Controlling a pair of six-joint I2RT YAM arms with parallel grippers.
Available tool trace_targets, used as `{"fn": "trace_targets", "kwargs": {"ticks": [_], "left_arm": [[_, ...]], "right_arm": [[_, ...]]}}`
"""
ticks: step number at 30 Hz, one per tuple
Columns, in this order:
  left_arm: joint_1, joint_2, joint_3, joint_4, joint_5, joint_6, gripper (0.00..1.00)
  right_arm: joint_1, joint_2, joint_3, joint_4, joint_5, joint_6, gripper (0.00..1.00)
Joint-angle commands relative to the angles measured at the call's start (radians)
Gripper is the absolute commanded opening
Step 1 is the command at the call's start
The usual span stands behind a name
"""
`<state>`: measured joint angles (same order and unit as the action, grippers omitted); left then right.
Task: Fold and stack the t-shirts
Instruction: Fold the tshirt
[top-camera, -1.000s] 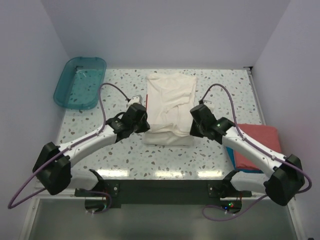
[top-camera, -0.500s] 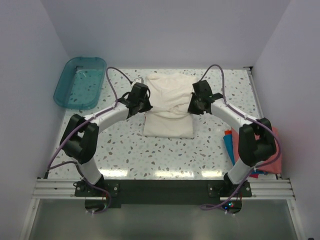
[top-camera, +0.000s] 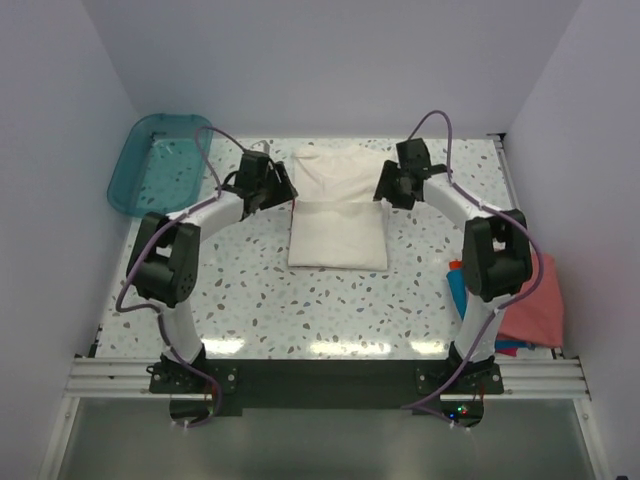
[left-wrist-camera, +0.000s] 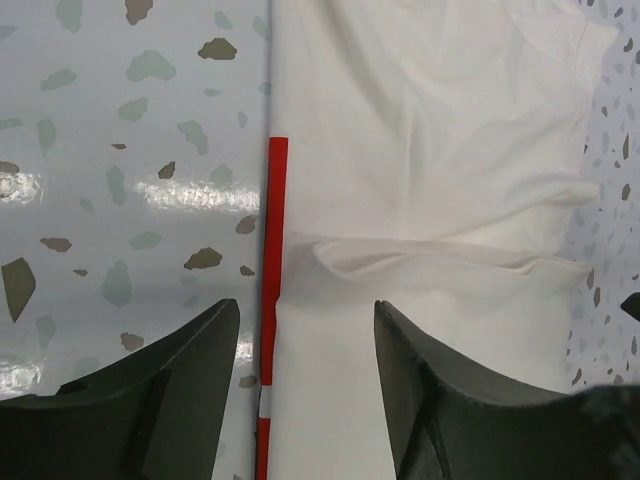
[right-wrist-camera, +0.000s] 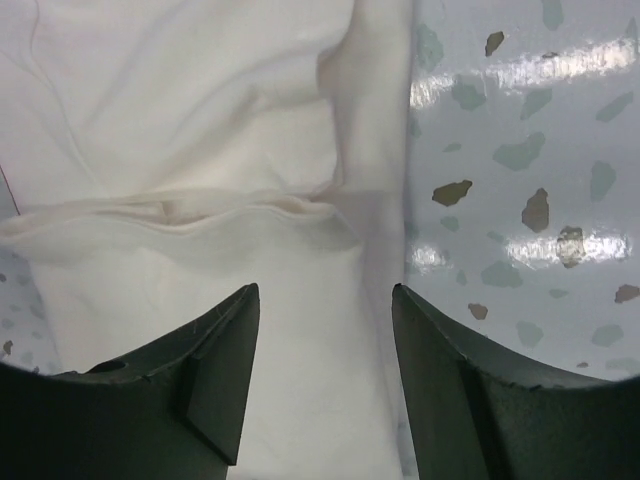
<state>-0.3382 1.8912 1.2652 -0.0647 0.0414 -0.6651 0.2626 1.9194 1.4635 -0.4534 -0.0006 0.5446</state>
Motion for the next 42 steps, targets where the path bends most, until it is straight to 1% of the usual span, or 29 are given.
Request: {"fn": "trace_targets", "kwargs": {"ticks": [1,3,4,6,7,8,10,11,13,16,18,21,22,25,27,29,30,31,33,37,39,41,42], "left_arm": [[-0.001,-0.132,-0.042,0.056,0.020,0.036,0.60],[-0.012,-0.174,-0.076,0.011,0.002,0.015,0.55],[-0.034,-0.190,-0.114,0.012,-0.003,0.013,0.46],[-0.067,-0.216,-0.142,0.002,-0.026,0.001,0.37],[-0.083,-0.219,-0.162,-0.004,-0.031,-0.005,0.30],[-0.120,-0.225,-0.171,-0.004,-0.037,-0.008,0.27],[-0.171,-0.227,-0.191,0.005,-0.038,-0.016,0.21],[-0.182,-0.216,-0.193,0.008,-0.038,-0.018,0.20],[-0.203,-0.198,-0.193,0.022,-0.038,-0.025,0.16],[-0.228,-0.147,-0.196,0.039,-0.032,-0.030,0.14],[-0.240,-0.130,-0.204,0.043,-0.040,-0.034,0.13],[-0.258,-0.109,-0.245,0.045,-0.038,-0.063,0.07],[-0.275,-0.107,-0.278,0.049,-0.066,-0.068,0.04],[-0.312,-0.119,-0.354,0.040,-0.112,-0.100,0.00],[-0.327,-0.139,-0.426,0.040,-0.129,-0.137,0.00],[-0.358,-0.184,-0.473,0.031,-0.153,-0.163,0.00],[-0.381,-0.202,-0.521,0.028,-0.161,-0.195,0.00],[-0.393,-0.245,-0.544,0.025,-0.169,-0.211,0.00],[-0.418,-0.293,-0.604,0.000,-0.192,-0.258,0.00],[-0.492,-0.447,-0.694,-0.052,-0.209,-0.333,0.00],[-0.540,-0.500,-0.734,-0.082,-0.218,-0.370,0.00],[-0.555,-0.558,-0.748,-0.127,-0.216,-0.387,0.00],[-0.555,-0.593,-0.756,-0.136,-0.218,-0.393,0.02]], "right_arm": [[0.023,-0.149,-0.031,-0.004,0.019,-0.043,0.59],[0.062,-0.195,-0.103,0.015,0.051,-0.046,0.58],[0.079,-0.212,-0.127,0.022,0.063,-0.046,0.57],[0.118,-0.247,-0.196,0.045,0.064,-0.026,0.54],[0.125,-0.255,-0.216,0.056,0.060,-0.018,0.53],[0.135,-0.258,-0.251,0.082,0.062,-0.011,0.51],[0.145,-0.241,-0.268,0.101,0.050,0.003,0.47],[0.145,-0.211,-0.264,0.101,0.044,0.006,0.42],[0.145,-0.185,-0.261,0.101,0.031,0.009,0.40],[0.147,-0.155,-0.288,0.119,0.011,0.021,0.39],[0.153,-0.152,-0.337,0.142,0.010,0.028,0.38],[0.162,-0.149,-0.405,0.150,0.011,0.037,0.38],[0.165,-0.157,-0.423,0.154,0.010,0.040,0.38],[0.168,-0.190,-0.505,0.171,0.005,0.054,0.38],[0.171,-0.213,-0.566,0.180,0.002,0.061,0.38],[0.179,-0.261,-0.627,0.180,0.002,0.067,0.38],[0.182,-0.285,-0.650,0.182,-0.018,0.072,0.38],[0.187,-0.308,-0.699,0.183,-0.021,0.075,0.38],[0.201,-0.385,-0.748,0.183,-0.036,0.094,0.38],[0.239,-0.543,-0.889,0.150,-0.065,0.133,0.38],[0.268,-0.638,-0.922,0.128,-0.071,0.161,0.39],[0.280,-0.687,-0.940,0.087,-0.082,0.172,0.39],[0.280,-0.730,-0.937,0.070,-0.078,0.170,0.41]]}}
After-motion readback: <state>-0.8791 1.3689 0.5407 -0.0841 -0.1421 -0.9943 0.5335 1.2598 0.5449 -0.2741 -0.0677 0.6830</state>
